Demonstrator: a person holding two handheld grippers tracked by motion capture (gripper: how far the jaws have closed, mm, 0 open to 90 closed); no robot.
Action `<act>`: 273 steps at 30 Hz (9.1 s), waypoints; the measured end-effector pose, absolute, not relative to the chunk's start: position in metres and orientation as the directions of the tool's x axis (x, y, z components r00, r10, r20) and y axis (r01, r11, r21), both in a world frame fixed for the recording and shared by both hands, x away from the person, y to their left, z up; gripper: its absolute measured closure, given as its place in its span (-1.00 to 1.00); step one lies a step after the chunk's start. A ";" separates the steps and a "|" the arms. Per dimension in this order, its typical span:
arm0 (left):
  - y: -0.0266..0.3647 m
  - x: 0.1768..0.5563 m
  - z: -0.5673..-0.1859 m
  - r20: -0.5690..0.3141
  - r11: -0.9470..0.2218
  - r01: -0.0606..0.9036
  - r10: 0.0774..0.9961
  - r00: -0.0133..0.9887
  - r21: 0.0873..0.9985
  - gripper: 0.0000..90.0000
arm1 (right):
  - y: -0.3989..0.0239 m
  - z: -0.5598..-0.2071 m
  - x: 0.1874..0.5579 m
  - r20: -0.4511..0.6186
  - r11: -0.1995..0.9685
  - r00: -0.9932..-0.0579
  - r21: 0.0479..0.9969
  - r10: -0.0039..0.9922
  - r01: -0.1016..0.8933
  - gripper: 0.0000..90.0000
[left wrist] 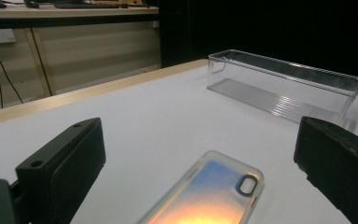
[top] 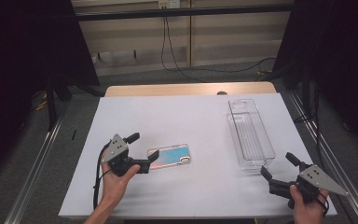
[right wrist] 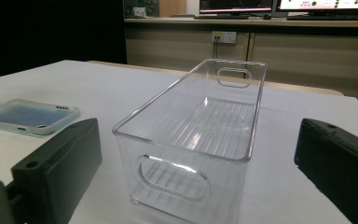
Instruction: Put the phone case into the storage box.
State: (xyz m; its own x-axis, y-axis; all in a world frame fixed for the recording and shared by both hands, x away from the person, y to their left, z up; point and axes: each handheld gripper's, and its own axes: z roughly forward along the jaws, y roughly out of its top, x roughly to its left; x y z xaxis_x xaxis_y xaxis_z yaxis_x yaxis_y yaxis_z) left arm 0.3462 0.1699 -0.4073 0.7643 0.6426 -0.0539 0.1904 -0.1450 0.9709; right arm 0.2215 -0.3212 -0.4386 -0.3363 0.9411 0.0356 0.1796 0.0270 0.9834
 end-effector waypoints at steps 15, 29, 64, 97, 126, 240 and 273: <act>0.157 0.368 -0.403 -0.046 -0.204 0.220 0.625 0.779 0.954 -0.96 | -0.321 -0.439 0.222 0.032 0.032 -0.335 0.982 0.942 0.184 -0.99; 0.136 0.392 -0.405 -0.036 -0.268 0.247 0.607 0.794 0.931 -0.93 | -0.321 -0.439 0.222 0.034 0.031 -0.336 0.982 0.941 0.185 -0.99; 0.118 0.417 -0.405 -0.040 -0.550 0.312 0.450 0.892 0.775 -0.88 | -0.321 -0.439 0.222 0.036 0.031 -0.337 0.981 0.941 0.190 -0.99; 0.098 0.417 -0.430 -0.011 -0.777 0.232 0.278 0.960 0.585 -0.87 | -0.321 -0.440 0.221 0.037 0.031 -0.339 0.980 0.940 0.195 -0.99; 0.091 0.420 -0.450 -0.040 -0.803 0.221 0.240 0.970 0.554 -0.85 | -0.320 -0.440 0.221 0.034 0.035 -0.344 0.981 0.938 0.193 -0.99; 0.111 0.391 -0.402 0.083 -0.543 0.275 0.545 0.835 0.794 -0.63 | -0.323 -0.439 0.218 0.037 0.030 -0.340 0.981 0.940 0.190 -0.99; 0.108 0.354 -0.396 0.128 -0.519 0.226 0.560 0.819 0.824 -0.63 | -0.284 -0.422 0.238 0.036 0.078 -0.456 0.970 0.889 0.228 -1.00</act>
